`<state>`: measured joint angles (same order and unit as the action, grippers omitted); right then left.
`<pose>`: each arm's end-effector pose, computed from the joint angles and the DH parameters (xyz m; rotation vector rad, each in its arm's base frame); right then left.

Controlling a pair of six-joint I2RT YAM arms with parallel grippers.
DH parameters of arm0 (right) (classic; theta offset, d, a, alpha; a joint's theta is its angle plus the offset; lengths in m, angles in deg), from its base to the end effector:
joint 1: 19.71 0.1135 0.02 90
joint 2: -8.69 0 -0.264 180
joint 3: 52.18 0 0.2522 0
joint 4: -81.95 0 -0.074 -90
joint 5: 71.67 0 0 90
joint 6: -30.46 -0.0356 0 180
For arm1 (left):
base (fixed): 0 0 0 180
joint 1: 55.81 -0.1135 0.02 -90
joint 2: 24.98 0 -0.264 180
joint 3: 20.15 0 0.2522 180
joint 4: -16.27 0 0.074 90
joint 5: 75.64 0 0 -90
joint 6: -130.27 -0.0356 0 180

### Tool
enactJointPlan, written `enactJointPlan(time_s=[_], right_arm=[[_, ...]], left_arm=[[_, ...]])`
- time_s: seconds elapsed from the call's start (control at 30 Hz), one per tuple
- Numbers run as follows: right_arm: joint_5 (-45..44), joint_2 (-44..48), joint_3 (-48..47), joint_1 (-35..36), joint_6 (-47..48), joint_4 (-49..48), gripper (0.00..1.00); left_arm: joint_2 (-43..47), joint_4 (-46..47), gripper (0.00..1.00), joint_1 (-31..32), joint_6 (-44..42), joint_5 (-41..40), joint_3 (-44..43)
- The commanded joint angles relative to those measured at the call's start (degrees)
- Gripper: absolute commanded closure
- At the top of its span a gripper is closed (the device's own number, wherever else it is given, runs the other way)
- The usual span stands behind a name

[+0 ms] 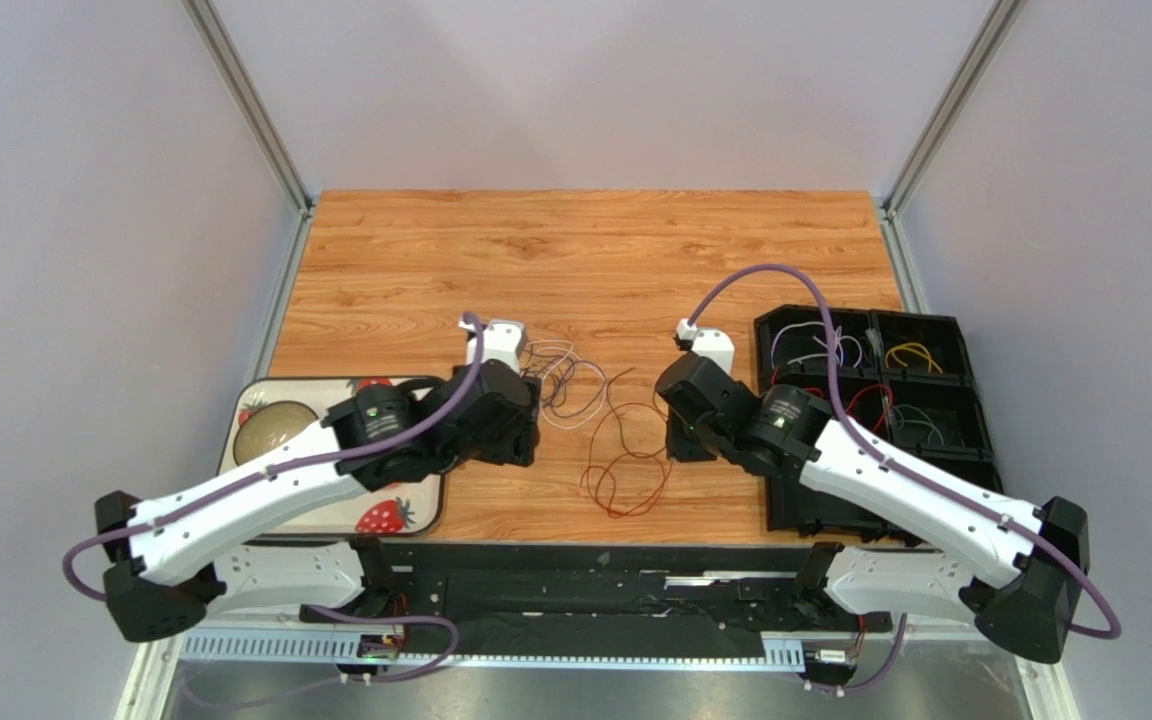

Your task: Untangle the cables

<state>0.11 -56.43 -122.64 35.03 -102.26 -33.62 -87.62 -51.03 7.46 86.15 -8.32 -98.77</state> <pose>0.1334 0.1695 0.2840 -0.1540 2.5389 0.2593 0.1058 -0.1795 0.3340 0.1965 2.4066 -0.4089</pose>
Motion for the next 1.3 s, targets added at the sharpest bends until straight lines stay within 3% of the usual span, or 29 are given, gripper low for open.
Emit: enactJointPlan(time_s=[0.0,0.2,0.33,0.5,0.57,0.63,0.73,1.03,1.27], right_arm=[[-1.91,1.32,-2.18,0.54,0.27,4.08,1.00],[-0.51,-0.34,3.00,0.63,-1.49,0.85,1.00],[2.13,-5.70,5.03,0.63,-0.17,-5.84,0.80],[1.70,-15.10,5.20,-0.51,-0.43,-11.21,0.68],[1.70,-16.78,5.03,-0.77,-0.78,-11.91,0.54],[1.52,-18.02,4.85,-0.95,-1.49,-12.00,0.46],[1.78,-18.72,5.12,-1.13,-2.02,-12.70,0.40],[1.61,-22.33,6.79,-1.30,-3.95,-14.46,0.44],[1.78,-24.17,7.05,-1.22,-3.77,-15.43,0.65]], left_arm=[[4.88,-11.22,0.36,-0.95,-4.66,-7.03,-3.78],[10.42,-10.98,0.36,-2.97,-9.50,-9.05,-1.77],[11.74,-9.92,0.36,-4.81,-12.39,-8.88,1.48],[13.67,-9.22,0.36,-5.96,-13.37,-9.49,4.21],[14.46,-8.95,0.37,-5.96,-13.54,-9.32,4.48],[15.69,-8.34,0.36,-5.96,-13.98,-9.40,4.74],[17.01,-7.55,0.37,-5.96,-14.25,-9.58,5.27],[17.81,-7.02,0.37,-5.96,-14.60,-9.67,5.80],[17.54,-6.67,0.37,-5.96,-14.78,-9.84,5.97]])
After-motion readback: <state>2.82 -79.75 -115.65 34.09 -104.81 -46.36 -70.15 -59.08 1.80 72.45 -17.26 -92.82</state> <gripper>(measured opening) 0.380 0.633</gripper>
